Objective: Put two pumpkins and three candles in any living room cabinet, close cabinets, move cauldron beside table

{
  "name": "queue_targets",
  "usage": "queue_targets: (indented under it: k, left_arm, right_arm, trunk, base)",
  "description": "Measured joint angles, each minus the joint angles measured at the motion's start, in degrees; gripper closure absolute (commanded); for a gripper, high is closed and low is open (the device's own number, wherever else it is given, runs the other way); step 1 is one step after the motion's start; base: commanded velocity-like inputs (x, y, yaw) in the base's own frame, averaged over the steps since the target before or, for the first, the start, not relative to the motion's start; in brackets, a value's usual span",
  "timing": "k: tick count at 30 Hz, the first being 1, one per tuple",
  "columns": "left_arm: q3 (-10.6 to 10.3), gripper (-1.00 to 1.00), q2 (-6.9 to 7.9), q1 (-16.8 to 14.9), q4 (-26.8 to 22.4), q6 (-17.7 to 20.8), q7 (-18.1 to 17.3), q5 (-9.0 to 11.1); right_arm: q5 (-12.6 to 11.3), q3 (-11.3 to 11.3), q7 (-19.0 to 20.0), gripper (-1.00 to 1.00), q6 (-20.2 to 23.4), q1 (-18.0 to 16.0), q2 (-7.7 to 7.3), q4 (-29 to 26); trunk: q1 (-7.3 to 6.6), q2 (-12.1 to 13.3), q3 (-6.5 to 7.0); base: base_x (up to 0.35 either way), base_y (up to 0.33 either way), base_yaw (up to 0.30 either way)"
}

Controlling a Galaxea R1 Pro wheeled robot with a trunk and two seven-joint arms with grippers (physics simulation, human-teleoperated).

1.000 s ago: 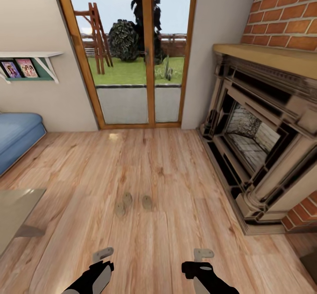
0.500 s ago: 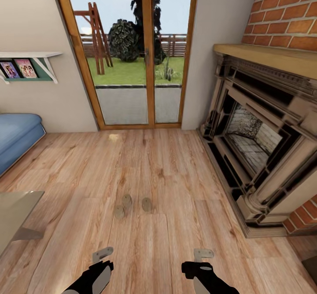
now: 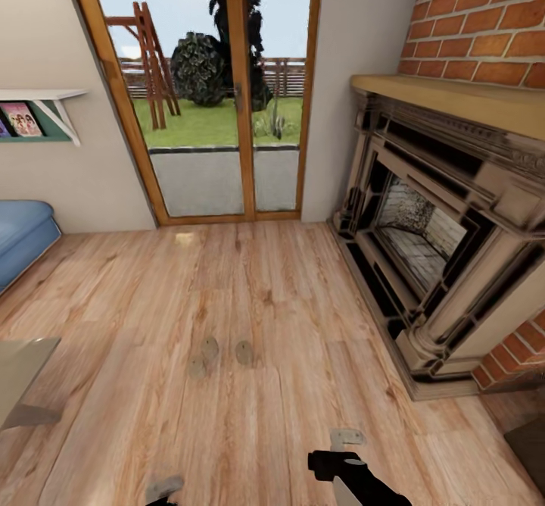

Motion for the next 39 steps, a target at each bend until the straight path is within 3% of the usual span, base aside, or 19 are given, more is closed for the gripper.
queue_targets:
  k: [4,7,12,17,39]
  left_arm:
    - [0.03,-1.0,0.29,4.92,0.61,-2.65,0.01,-0.26]
    - [-0.01,-1.0,1.32,7.54,0.63,-4.71,0.05,-0.26]
    - [-0.05,-1.0,2.72,10.01,0.66,-6.46,0.09,0.0]
    - [-0.05,-1.0,2.93,12.13,0.69,-6.67,0.09,0.13]
    - [-0.05,-1.0,2.95,13.08,0.69,-6.71,0.09,0.12]
  right_arm:
    - [-0.07,-0.1,0.58,-1.0,0.0,0.0,-0.11,0.05]
    - [-0.09,-0.11,0.65,-1.0,-0.01,0.0,-0.13,0.04]
    - [-0.04,-0.12,0.67,-1.0,-0.01,0.0,-0.08,0.06]
    - [-0.06,-0.12,0.68,-1.0,-0.01,0.0,-0.13,0.09]
    - [0.46,-0.03,0.68,-1.0,-0.1,0.0,0.13,0.1]
  trunk:
    - [0.0,0.0,-0.01]
    - [0.0,0.0,-0.01]
    - [0.0,0.0,-0.01]
    - [0.0,0.0,-0.01]
    - [0.0,0.0,-0.05]
  base:
    - [0.0,0.0,-0.274]
    - [0.0,0.0,-0.277]
    - [0.0,0.0,-0.277]
    - [0.0,0.0,-0.277]
    - [0.0,0.0,-0.277]
